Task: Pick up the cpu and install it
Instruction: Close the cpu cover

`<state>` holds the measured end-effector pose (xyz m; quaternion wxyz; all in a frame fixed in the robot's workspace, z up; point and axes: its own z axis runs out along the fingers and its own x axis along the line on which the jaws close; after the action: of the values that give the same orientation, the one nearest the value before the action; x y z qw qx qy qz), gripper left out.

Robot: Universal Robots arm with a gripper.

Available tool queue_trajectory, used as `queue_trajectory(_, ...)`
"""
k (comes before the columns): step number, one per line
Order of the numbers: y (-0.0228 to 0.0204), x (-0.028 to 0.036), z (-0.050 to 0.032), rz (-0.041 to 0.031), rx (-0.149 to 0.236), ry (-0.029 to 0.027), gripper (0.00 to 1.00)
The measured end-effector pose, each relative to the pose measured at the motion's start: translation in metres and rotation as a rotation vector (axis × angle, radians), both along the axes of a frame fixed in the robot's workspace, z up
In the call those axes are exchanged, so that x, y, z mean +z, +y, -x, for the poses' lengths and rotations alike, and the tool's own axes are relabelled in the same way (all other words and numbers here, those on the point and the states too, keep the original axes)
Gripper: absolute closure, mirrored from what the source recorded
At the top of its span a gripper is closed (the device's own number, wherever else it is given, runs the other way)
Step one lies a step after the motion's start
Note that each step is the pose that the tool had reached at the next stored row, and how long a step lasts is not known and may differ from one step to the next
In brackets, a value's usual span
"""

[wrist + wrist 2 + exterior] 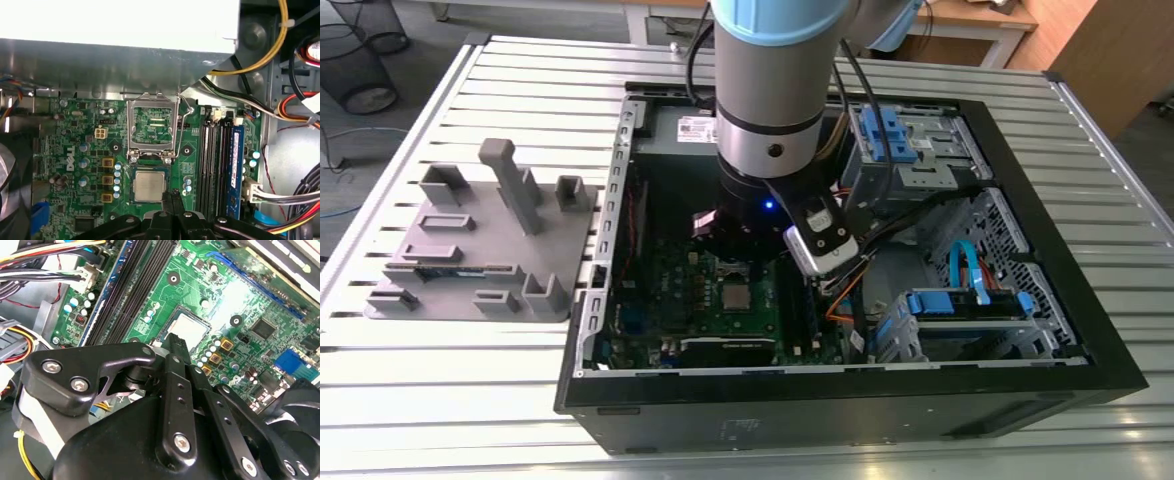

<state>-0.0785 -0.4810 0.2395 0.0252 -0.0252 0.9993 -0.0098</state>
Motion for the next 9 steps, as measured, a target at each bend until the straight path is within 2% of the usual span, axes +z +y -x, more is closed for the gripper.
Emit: queue_trajectory(9,0.0000,-0.0007,-0.0007,0.0001,0.124,0.0000,0.89)
